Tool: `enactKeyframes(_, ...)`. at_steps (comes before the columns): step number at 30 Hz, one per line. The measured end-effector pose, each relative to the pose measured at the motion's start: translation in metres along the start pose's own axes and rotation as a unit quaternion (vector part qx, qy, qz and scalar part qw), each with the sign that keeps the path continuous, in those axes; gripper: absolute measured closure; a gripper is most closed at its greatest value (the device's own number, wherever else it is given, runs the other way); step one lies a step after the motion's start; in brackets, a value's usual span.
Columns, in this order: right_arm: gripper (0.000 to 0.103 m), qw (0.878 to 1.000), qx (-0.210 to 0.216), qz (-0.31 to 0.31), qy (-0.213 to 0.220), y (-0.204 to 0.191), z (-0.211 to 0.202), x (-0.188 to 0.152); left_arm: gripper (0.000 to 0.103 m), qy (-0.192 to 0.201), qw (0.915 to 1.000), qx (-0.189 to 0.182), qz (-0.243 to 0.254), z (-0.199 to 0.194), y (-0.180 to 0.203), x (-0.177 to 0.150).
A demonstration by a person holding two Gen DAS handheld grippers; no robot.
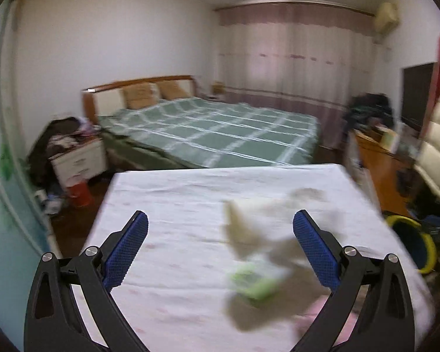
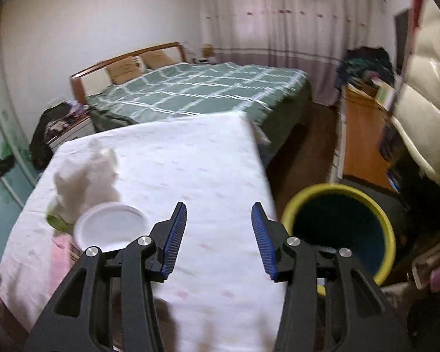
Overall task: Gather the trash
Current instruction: 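Grasp the white tissue with the right tool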
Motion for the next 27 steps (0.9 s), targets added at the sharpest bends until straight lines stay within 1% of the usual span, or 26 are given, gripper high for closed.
enactKeyframes(3, 0.059, 0.999, 0.036, -0.018, -0.014, -0.038, 0.008, 0.005, 0.005, 0.002, 0.9991, 0.036, -0.021, 0.020, -0.033, -0.018)
enactKeyframes(6, 0.059, 0.997, 0.068, -0.039, -0.028, -0.078, 0.018, 0.007, 0.005, -0.003, 0.9974, 0.061, -0.037, 0.036, -0.054, -0.037)
enactKeyframes(9, 0.059, 0.993, 0.093, -0.060, -0.046, -0.113, 0.027, 0.002, 0.005, -0.010, 0.9972, 0.050, -0.054, 0.049, -0.057, -0.047)
enactKeyframes(13, 0.058, 0.989, 0.102, -0.088, -0.063, -0.147, 0.041, -0.002, 0.005, -0.017, 0.9971, 0.051, -0.054, 0.057, -0.062, -0.051)
enactKeyframes(16, 0.050, 0.986, 0.103, -0.101, -0.078, -0.164, 0.057, -0.005, 0.005, -0.014, 0.9971, 0.051, -0.056, 0.061, -0.061, -0.051)
enactKeyframes(22, 0.050, 0.983, 0.093, -0.119, -0.101, -0.181, 0.085, -0.010, 0.005, -0.019, 0.9976, 0.039, -0.054, 0.061, -0.054, -0.055)
enactKeyframes(24, 0.062, 0.984, 0.084, -0.121, -0.102, -0.182, 0.089, -0.014, 0.005, -0.017, 0.9979, 0.040, -0.048, 0.062, -0.051, -0.055)
enactKeyframes(25, 0.077, 0.984, 0.082, -0.122, -0.102, -0.183, 0.090, -0.015, 0.005, -0.016, 0.9979, 0.042, -0.046, 0.060, -0.050, -0.055)
enactKeyframes(26, 0.085, 0.984, 0.082, -0.120, -0.105, -0.183, 0.091, -0.015, 0.005, -0.016, 0.9980, 0.043, -0.044, 0.059, -0.049, -0.055)
enactKeyframes(27, 0.087, 0.984, 0.083, -0.117, -0.102, -0.182, 0.090, -0.014, 0.005, -0.016, 0.9981, 0.042, -0.043, 0.060, -0.049, -0.055)
Point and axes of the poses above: each gripper's, at about its wrist camera, not at the fingertips, and z roughly the way its jaws point, y to its right, x to its top, the point moved 4 cm from there along z, roughly the way its jaws point, and after that the axes turned 14 degrees about z, right-handed, at the moved point
